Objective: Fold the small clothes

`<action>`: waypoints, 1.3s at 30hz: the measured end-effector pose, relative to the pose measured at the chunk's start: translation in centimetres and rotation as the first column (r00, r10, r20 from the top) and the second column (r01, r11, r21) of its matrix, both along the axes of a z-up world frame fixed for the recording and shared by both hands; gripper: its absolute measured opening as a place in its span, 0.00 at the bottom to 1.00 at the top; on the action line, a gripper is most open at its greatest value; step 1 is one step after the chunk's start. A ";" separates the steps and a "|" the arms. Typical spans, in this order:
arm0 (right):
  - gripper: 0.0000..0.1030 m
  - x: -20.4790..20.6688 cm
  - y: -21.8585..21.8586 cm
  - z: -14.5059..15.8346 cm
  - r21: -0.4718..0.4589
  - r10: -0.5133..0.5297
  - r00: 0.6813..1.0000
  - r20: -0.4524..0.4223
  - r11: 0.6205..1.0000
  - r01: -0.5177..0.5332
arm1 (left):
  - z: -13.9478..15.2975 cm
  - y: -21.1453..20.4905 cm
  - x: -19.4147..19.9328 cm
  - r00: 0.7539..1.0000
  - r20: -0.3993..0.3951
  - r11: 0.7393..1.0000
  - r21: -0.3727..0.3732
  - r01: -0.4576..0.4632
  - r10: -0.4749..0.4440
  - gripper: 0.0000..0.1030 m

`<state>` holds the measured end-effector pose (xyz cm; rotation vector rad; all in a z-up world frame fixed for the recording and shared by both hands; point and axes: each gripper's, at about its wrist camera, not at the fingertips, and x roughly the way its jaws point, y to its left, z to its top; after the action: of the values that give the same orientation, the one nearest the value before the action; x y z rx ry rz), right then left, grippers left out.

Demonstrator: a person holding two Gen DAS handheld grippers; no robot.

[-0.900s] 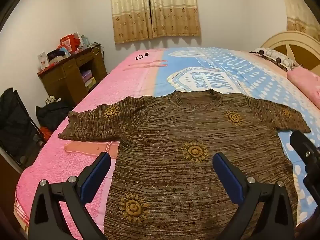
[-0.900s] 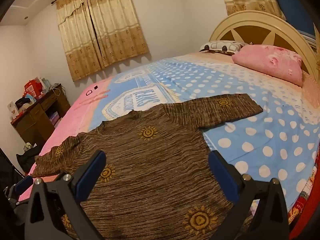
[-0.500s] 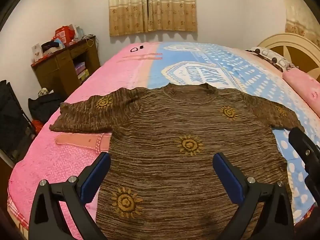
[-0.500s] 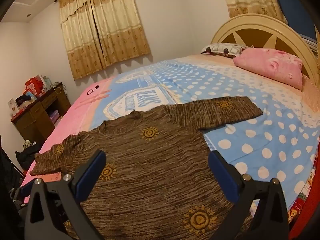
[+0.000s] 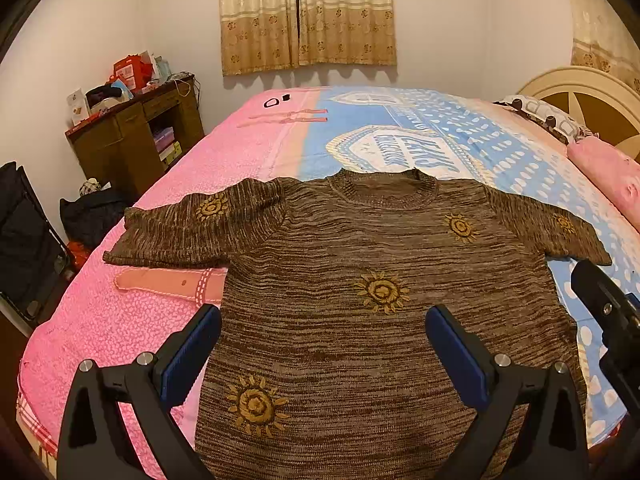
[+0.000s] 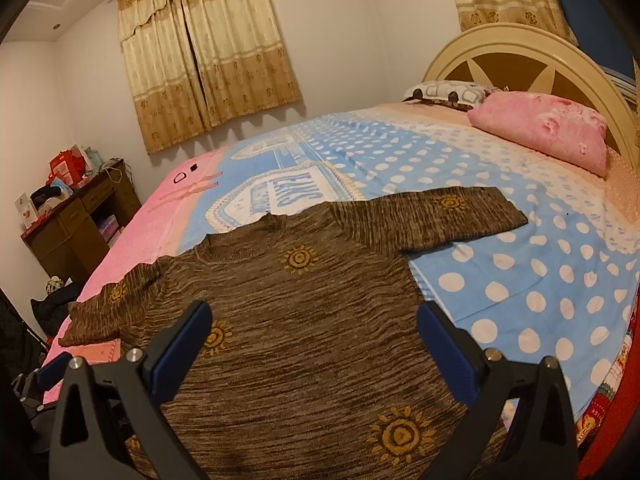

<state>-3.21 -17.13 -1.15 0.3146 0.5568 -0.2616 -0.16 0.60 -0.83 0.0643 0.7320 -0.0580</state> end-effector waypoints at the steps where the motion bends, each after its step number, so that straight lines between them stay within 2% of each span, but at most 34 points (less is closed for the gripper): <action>1: 1.00 0.0 0.0 0.0 0.000 0.000 1.000 -0.001 1.000 0.000 | 0.0 0.0 0.0 1.000 0.001 1.000 0.003 -0.001 0.001 0.99; 39: 1.00 0.0 0.6 -0.6 0.005 0.005 1.000 -0.011 1.000 -0.005 | -0.7 -0.2 0.3 1.000 -0.005 1.000 0.025 -0.018 0.018 0.99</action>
<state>-3.19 -16.58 -1.79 0.3167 0.5690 -0.2569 0.18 0.42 -1.55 0.0816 0.7389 -0.0315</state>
